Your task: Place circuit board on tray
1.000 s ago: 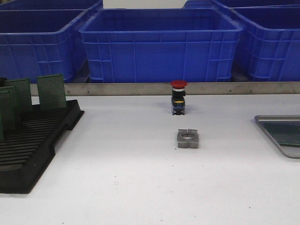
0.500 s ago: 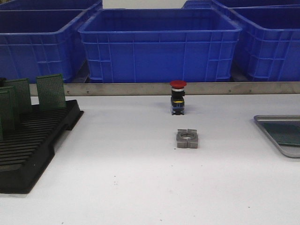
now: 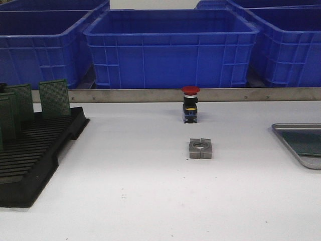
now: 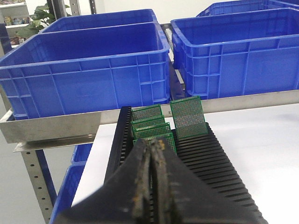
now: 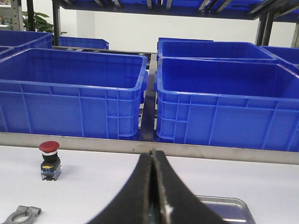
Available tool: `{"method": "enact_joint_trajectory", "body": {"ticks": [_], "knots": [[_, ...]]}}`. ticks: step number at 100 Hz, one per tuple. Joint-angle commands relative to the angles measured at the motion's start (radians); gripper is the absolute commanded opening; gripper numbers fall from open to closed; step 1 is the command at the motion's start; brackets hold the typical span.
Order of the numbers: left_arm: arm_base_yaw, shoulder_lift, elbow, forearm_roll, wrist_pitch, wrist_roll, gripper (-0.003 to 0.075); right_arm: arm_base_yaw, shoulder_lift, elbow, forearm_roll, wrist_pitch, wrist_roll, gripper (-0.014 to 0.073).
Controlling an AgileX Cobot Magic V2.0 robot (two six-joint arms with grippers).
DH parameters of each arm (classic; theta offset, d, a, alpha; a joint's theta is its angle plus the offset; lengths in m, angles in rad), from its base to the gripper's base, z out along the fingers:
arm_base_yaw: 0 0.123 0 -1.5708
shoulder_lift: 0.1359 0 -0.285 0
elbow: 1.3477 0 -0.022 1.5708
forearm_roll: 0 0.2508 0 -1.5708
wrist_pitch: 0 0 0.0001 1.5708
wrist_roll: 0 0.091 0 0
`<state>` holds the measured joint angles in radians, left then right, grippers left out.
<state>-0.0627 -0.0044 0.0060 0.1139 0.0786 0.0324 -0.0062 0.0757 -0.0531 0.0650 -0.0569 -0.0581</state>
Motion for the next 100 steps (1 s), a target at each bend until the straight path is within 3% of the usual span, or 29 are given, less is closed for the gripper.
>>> {"method": "enact_joint_trajectory", "body": {"ticks": [1,16,100], "knots": [[0.000,-0.031,0.039,0.001,-0.089,-0.010,-0.0019,0.000,-0.037,0.013,-0.017,-0.093,0.011,-0.0069],[0.000,-0.031,0.039,0.001,-0.089,-0.010,-0.0018,-0.001,-0.105,0.090,-0.019,-0.133,0.016,-0.0069],[0.000,-0.031,0.039,0.001,-0.089,-0.010,-0.0019,-0.003,-0.103,0.087,-0.040,-0.133,0.064,-0.0069]]}}
